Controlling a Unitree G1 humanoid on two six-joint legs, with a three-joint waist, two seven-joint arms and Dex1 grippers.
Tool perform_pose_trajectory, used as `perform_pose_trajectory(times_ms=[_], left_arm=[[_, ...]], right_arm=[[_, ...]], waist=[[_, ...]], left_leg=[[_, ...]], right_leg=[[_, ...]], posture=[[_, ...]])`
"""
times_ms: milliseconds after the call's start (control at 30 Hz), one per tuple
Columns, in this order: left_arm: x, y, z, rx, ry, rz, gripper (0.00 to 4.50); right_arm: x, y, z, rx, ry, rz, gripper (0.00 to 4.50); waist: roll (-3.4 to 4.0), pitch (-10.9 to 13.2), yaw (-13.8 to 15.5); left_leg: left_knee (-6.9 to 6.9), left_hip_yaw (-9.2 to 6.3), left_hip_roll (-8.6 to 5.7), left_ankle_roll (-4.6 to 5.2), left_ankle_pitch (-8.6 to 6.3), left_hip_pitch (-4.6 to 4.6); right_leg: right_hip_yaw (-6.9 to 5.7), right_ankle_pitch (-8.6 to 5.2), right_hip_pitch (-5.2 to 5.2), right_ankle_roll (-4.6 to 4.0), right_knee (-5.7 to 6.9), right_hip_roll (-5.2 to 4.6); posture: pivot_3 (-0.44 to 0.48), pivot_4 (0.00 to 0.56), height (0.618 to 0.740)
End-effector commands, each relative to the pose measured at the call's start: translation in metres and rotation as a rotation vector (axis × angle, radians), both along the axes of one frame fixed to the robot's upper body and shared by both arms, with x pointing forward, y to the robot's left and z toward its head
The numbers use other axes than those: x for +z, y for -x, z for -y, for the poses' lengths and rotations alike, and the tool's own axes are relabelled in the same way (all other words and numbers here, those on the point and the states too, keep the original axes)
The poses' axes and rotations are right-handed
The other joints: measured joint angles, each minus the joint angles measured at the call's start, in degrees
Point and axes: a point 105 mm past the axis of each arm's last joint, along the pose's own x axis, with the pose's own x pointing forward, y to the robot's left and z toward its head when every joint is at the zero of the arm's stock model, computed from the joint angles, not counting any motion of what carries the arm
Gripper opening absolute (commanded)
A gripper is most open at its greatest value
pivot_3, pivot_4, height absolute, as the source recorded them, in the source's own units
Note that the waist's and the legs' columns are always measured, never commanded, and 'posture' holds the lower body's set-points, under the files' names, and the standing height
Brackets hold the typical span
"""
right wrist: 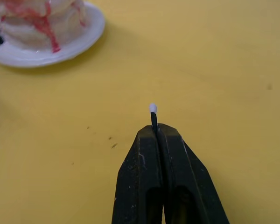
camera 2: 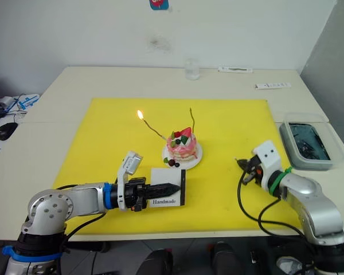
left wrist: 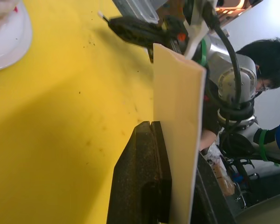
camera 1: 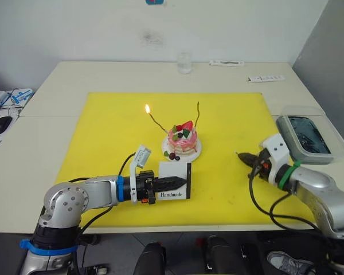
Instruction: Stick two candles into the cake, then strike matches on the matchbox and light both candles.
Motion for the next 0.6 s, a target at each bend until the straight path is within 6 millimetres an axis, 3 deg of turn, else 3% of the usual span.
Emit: perform_pose_trajectory(times_ms=[33, 300, 400, 567, 600], left_arm=[[0.01, 0.002, -0.002, -0.007, 0.015, 0.04, 0.0], [0.011, 0.002, 0.0, -0.018, 0.011, 0.04, 0.0], [0.011, 0.002, -0.001, -0.019, 0.008, 0.04, 0.0], [0.011, 0.003, -0.003, -0.017, 0.003, 0.038, 0.0], [0.01, 0.003, -0.003, -0.017, 0.002, 0.037, 0.0]], right_arm=[[0.008, 0.016, -0.012, 0.077, 0.004, 0.022, 0.03], [-0.008, 0.011, -0.01, 0.037, 0.013, 0.007, 0.03], [-0.012, 0.007, -0.005, 0.014, 0.019, 0.01, 0.63], [-0.014, 0.009, -0.003, 0.05, 0.005, 0.033, 2.41], [-0.014, 0.008, -0.001, 0.04, 0.002, 0.045, 2.41]], waist=[[0.0, 0.0, 0.0], [0.0, 0.0, -0.06], [0.0, 0.0, -0.04], [0.0, 0.0, -0.03], [0.0, 0.0, -0.04]], left_leg=[[0.0, 0.01, 0.0, 0.0, 0.0, 0.0], [0.03, 0.01, 0.0, 0.01, 0.0, 0.03], [0.03, 0.01, 0.0, 0.0, 0.0, 0.02], [0.0, 0.01, 0.0, 0.0, 0.0, 0.01], [-0.01, 0.0, 0.0, 0.0, 0.0, 0.01]], right_leg=[[0.01, 0.0, 0.0, 0.0, 0.0, 0.0], [0.01, -0.06, 0.01, -0.11, 0.01, 0.01], [0.02, -0.05, 0.01, -0.09, 0.0, 0.0], [-0.01, -0.03, 0.0, -0.05, 0.0, 0.0], [-0.01, -0.03, 0.0, -0.05, 0.0, 0.0]], posture=[[0.0, 0.15, 0.74], [0.0, 0.15, 0.74], [0.0, 0.15, 0.74], [0.0, 0.15, 0.74], [0.0, 0.15, 0.74]])
